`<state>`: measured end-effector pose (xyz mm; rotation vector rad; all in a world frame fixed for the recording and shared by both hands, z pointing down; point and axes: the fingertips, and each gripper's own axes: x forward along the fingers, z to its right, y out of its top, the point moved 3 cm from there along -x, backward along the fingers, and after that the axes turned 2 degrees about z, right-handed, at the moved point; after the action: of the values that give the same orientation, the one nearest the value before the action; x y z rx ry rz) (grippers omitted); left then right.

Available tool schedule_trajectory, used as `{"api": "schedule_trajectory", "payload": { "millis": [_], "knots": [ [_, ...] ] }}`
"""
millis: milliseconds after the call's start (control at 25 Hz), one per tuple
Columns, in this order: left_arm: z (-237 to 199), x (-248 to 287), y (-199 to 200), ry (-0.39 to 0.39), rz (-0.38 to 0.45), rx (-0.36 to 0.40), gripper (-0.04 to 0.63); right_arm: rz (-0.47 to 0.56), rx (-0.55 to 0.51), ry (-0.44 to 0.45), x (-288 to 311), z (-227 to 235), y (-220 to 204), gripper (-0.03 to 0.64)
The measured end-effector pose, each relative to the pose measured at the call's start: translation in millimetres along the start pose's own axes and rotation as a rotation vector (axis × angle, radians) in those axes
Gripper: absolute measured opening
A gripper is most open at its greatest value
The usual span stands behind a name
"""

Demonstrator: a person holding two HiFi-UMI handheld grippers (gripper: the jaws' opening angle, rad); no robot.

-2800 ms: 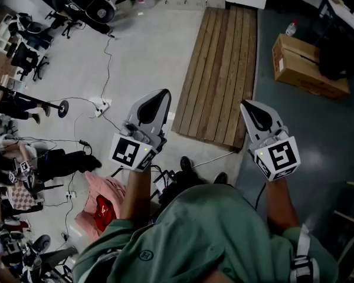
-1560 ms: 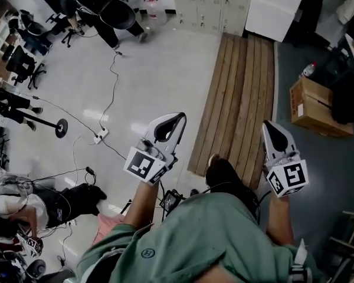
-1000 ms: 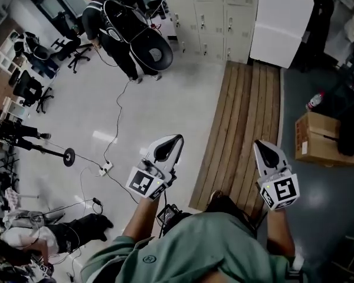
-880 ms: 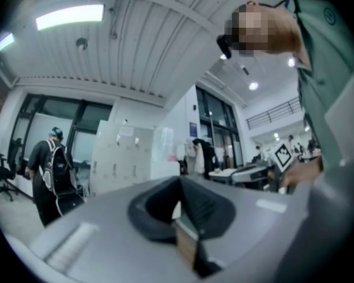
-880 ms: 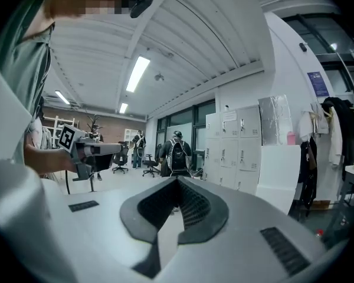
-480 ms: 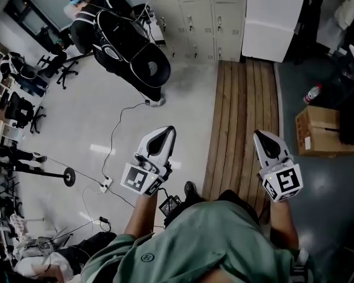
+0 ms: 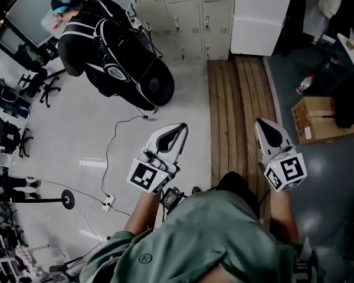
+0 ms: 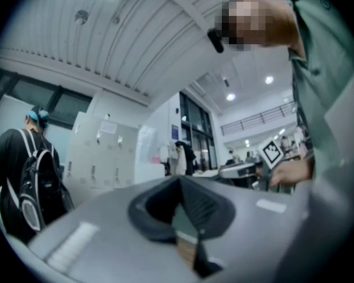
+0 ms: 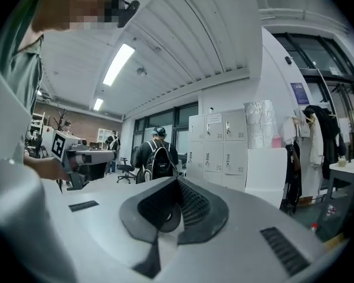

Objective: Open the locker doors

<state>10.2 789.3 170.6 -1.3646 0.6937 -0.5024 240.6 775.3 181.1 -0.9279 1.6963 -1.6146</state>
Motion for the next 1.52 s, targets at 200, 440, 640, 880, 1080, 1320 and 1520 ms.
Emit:
{"api": "schedule_trajectory", "payload": {
  "millis": [200, 440, 640, 880, 1080, 1320, 1520],
  "knots": [
    [-27.1, 8.4, -2.0, -0.017, 0.026, -0.031, 0.002, -0.023, -0.014, 0.001, 26.5, -7.8, 4.7, 0.000],
    [-49.1, 45.5, -22.3, -0.013, -0.003, -0.055, 0.002, -0.044, -0.011, 0.022, 57.4, 21.8, -2.2, 0.000],
    [-62.4, 89.6, -30.6, 0.021, -0.014, -0.044, 0.002, -0.041, 0.003, 0.057, 87.1, 64.8, -12.9, 0.000],
    [-77.2, 149.2, -20.4, 0.079, -0.006, -0.027, 0.002, -0.014, -0.008, 0.112, 116.0, 118.9, 5.7, 0.000],
    [-86.1, 187.2, -21.3, 0.124, -0.015, -0.023, 0.002, -0.018, -0.009, 0.151, 132.4, 157.9, 11.3, 0.000],
    [-113.6, 203.0, -27.7, 0.134, -0.009, -0.035, 0.002, -0.022, -0.011, 0.157, 165.1, 169.4, 8.9, 0.000],
    [-146.3, 206.0, -42.7, 0.092, 0.014, -0.022, 0.002, -0.003, -0.031, 0.121, 197.6, 161.4, 2.3, 0.000]
  ]
}}
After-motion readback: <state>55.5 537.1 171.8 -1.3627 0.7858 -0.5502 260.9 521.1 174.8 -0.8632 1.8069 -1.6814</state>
